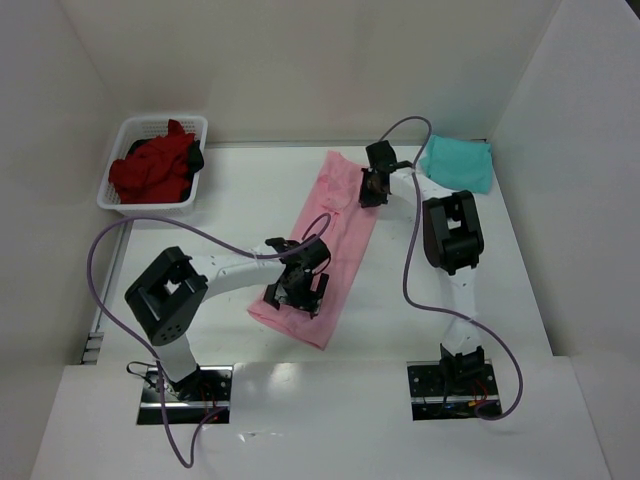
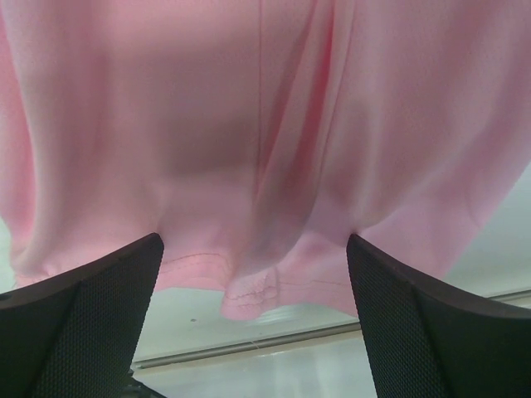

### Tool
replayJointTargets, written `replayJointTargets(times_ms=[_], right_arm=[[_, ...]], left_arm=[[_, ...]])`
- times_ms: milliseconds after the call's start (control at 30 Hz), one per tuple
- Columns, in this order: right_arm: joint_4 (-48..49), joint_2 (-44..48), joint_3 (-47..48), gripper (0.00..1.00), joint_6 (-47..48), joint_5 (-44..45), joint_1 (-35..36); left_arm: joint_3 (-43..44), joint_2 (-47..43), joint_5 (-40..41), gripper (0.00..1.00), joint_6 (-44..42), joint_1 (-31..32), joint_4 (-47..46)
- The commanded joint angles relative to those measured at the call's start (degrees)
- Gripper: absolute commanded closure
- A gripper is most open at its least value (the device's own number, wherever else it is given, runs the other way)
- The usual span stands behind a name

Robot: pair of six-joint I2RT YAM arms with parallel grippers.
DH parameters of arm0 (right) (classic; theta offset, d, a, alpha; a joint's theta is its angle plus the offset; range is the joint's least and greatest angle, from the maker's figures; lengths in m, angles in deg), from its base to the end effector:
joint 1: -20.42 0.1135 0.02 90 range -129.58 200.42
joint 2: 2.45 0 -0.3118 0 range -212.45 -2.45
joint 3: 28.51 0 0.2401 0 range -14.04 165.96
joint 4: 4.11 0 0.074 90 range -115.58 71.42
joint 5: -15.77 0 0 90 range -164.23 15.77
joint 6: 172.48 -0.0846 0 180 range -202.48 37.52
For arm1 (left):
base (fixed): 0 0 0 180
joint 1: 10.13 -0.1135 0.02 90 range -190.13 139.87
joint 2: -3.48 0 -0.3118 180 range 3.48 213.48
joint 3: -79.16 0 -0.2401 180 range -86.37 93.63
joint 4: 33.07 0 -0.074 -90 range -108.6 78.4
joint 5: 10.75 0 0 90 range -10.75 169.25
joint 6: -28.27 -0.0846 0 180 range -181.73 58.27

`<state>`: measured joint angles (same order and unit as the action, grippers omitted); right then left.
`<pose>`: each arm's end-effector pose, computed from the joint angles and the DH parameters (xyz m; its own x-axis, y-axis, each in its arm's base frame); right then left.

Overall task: Fold and stack the t-shirts
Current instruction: Rotate the tshirt 90 degrees

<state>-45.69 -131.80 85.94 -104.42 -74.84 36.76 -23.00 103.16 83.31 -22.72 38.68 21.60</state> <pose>0.5154 0.1520 0.1607 -0.8493 0.1403 -0.5089 0.0327 0.9762 0.2146 0.2233 -0.2461 0.1775 -0.9633 0.1473 -0.2246 0.1717 0.9807 -0.0933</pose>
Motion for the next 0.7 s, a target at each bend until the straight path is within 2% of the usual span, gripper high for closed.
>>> replayJointTargets(times_ms=[0, 400, 667], right_arm=[[0.0, -3.1, 3.2, 1.0, 1.1, 1.1, -0.2], [-3.9, -10.2, 15.6, 1.0, 2.7, -0.1, -0.2], [-6.5, -15.3, 25.6, 1.0, 3.2, -2.5, 0.9]], left_arm=[[-1.1, 0.6, -3.1, 0.01, -0.1, -0.3, -1.3], [-2.7, 4.0, -8.3, 0.01, 1.5, 1.0, -1.9], [0.8, 6.0, -12.4, 0.02, 2.6, 2.8, -3.4]])
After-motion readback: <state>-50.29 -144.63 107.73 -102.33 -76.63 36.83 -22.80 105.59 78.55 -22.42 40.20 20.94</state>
